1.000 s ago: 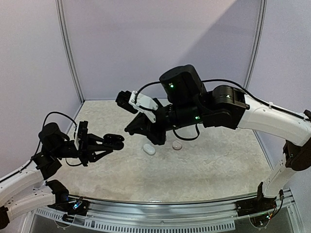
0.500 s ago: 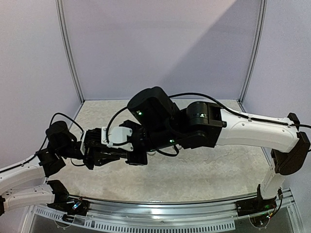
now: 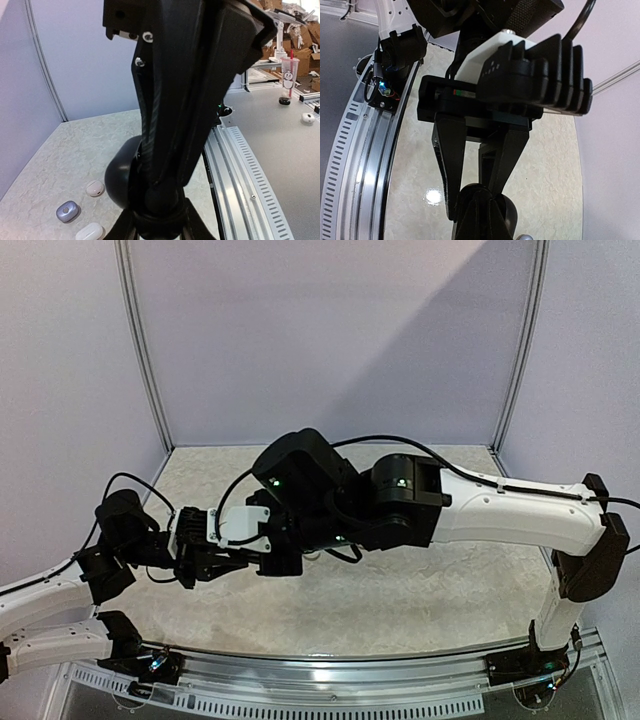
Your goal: Insert the wireless bluetooth earbuds into the charging case
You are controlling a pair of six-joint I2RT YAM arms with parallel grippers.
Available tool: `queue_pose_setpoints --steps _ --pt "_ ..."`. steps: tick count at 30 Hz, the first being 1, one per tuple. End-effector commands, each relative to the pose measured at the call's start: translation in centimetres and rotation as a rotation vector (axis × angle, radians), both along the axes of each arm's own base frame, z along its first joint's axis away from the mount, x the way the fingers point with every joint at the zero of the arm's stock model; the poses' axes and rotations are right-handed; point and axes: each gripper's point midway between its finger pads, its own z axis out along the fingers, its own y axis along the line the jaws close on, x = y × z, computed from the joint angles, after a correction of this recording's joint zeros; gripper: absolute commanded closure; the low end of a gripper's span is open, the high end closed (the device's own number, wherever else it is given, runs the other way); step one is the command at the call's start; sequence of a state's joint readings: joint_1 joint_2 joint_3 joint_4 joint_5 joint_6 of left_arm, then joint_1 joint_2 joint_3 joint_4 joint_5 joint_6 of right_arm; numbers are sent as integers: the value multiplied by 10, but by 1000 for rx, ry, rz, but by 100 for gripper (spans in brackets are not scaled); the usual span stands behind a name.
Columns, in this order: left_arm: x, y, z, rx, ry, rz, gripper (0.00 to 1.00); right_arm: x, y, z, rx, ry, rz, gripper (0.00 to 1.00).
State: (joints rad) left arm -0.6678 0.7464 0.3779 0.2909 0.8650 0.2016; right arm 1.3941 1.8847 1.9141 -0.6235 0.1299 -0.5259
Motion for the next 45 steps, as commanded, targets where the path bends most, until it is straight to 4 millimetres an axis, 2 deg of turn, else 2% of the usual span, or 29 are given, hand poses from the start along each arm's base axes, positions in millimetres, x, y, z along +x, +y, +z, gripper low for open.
queue_pose_setpoints --steps 1,8,24,29,32,36,38,41,45 --pt "-4 -2 9 -24 -17 -4 100 8 4 -17 -47 -13 -30 100" --pt "-2 -1 9 -34 -20 14 100 15 0 -24 -70 -2 -63 100" --pt "-2 -1 11 -45 -44 15 100 17 -3 -31 -80 39 -61 100" --pt "-4 -1 13 -48 -54 6 100 23 0 -33 -71 40 -73 91" --pt "-5 -1 12 -48 -53 2 100 23 2 -31 -57 41 -70 81" --pt "-5 -1 12 -51 -51 3 100 24 3 -29 -47 36 -72 77" --pt "-4 -1 11 -47 -42 11 100 23 3 -25 -40 37 -70 76" --pt "1 0 9 -42 -2 38 100 19 2 -9 2 48 -57 74" --pt "8 0 3 -35 73 83 100 0 -1 30 109 102 22 72"
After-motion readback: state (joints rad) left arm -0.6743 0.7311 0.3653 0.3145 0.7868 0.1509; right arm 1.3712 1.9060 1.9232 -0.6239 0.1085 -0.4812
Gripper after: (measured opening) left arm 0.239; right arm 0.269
